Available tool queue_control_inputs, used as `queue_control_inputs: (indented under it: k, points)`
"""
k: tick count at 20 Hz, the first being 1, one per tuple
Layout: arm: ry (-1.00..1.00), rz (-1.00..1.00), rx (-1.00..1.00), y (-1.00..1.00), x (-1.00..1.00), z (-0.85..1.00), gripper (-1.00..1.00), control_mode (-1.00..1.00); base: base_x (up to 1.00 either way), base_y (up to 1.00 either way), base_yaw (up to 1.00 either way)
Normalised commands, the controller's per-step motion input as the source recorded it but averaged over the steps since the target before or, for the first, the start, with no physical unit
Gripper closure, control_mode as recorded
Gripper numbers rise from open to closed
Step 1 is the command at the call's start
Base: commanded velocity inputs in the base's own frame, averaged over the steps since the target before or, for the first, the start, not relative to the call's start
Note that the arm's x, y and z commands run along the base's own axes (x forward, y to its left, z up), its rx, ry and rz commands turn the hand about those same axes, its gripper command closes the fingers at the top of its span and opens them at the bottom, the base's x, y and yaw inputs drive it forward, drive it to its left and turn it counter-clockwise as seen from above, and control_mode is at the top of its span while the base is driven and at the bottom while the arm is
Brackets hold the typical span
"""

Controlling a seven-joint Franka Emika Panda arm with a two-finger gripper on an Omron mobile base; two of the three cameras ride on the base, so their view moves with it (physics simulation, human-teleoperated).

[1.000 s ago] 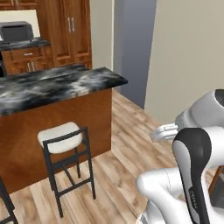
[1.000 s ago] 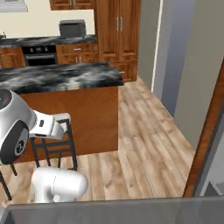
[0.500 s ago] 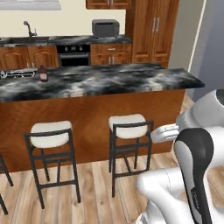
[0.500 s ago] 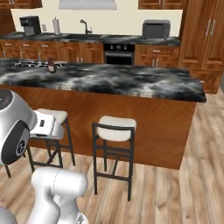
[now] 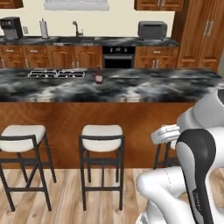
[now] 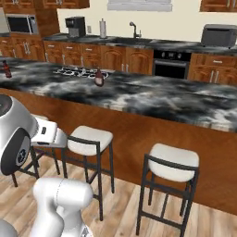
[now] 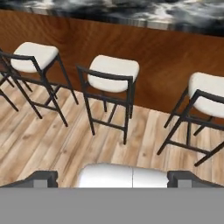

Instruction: Place the condiment bottle and ketchup from the counter to the top shelf of the fridge. If the existing items in the fridge are on the top shelf, move them to other shelves.

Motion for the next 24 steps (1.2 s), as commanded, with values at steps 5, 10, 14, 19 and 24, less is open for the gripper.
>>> queue_control_inputs:
  k: [5,10,14,19,24]
  points:
    - [0.0,0.0,0.0,0.0,0.0,0.0,-1.0,1.0,1.0,0.59,0.05]
    - [0.0,0.0,0.0,0.0,0.0,0.0,-1.0,1.0,0.97,0.4,-0.01]
    - [0.0,0.0,0.0,0.0,0.0,0.0,-1.0,1.0,0.82,0.26,-0.06]
    - [0.0,0.0,0.0,0.0,0.0,0.0,-1.0,1.0,0.68,0.17,-0.09]
    - [0.0,0.0,0.0,0.0,0.0,0.0,-1.0,1.0,0.6,0.0,-0.08]
